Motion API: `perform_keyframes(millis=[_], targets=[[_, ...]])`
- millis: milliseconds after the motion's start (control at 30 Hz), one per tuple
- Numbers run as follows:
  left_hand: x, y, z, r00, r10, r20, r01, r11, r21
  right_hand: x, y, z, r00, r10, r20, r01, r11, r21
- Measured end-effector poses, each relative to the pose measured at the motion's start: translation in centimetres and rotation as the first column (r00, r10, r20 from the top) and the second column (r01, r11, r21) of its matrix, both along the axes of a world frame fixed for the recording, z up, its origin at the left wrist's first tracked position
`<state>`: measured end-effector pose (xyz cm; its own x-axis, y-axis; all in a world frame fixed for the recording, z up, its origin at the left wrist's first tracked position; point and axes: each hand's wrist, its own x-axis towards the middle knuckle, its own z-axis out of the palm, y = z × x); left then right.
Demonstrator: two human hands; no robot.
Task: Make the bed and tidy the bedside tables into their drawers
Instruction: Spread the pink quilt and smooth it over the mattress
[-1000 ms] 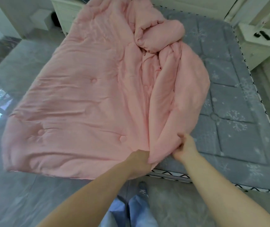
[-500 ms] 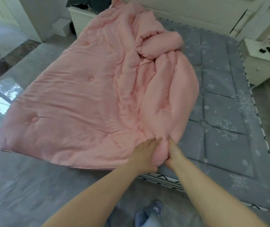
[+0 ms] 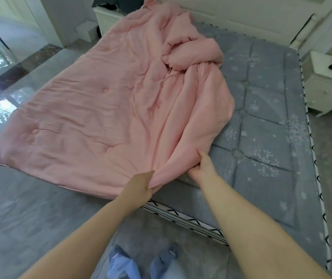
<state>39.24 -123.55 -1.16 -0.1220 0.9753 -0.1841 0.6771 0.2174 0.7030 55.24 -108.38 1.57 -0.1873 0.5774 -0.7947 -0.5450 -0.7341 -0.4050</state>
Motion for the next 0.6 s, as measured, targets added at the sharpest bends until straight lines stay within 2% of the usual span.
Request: perform_keyframes(millis=[67, 167, 233, 300, 367, 500, 600], targets=[[-0.5, -0.6, 1.2, 0.998, 0.004, 0.061, -0.005, 1.000, 0.030, 1.4, 3.1, 0.3, 0.999, -0.050, -0.011, 0.050, 0.998, 0.048], [-1.1, -0.4, 1.3, 1.000, -0.020, 0.008, 0.020, 1.000, 0.005, 3.0, 6.1, 1.0, 0.999, -0.017, 0.048, 0.012, 0.993, 0.114], [-0.6, 0.5, 1.0, 0.988, 0.014, -0.154, -0.022, 0.999, -0.049, 3.7, 6.5, 1.0, 0.987, 0.004, 0.162, -0.025, 0.991, 0.130], [1.1, 1.8, 1.2, 0.939, 0.035, -0.342, -0.069, 0.994, -0.090, 5.0, 5.7, 1.7, 0.969, -0.033, 0.246, -0.011, 0.985, 0.173], [3.7, 3.1, 1.8, 0.910, -0.006, -0.414, -0.034, 0.995, -0.089, 6.0, 3.6, 2.0, 0.960, -0.023, 0.279, -0.037, 0.977, 0.210], [9.8, 5.7, 1.6, 0.935, -0.090, -0.343, 0.076, 0.996, -0.056, 6.4, -3.0, 1.2, 0.979, 0.040, 0.201, -0.072, 0.986, 0.154], [11.8, 4.9, 0.3, 0.967, -0.104, -0.234, 0.092, 0.994, -0.063, 7.1, -5.8, -0.4, 0.994, 0.010, 0.112, -0.027, 0.989, 0.145]])
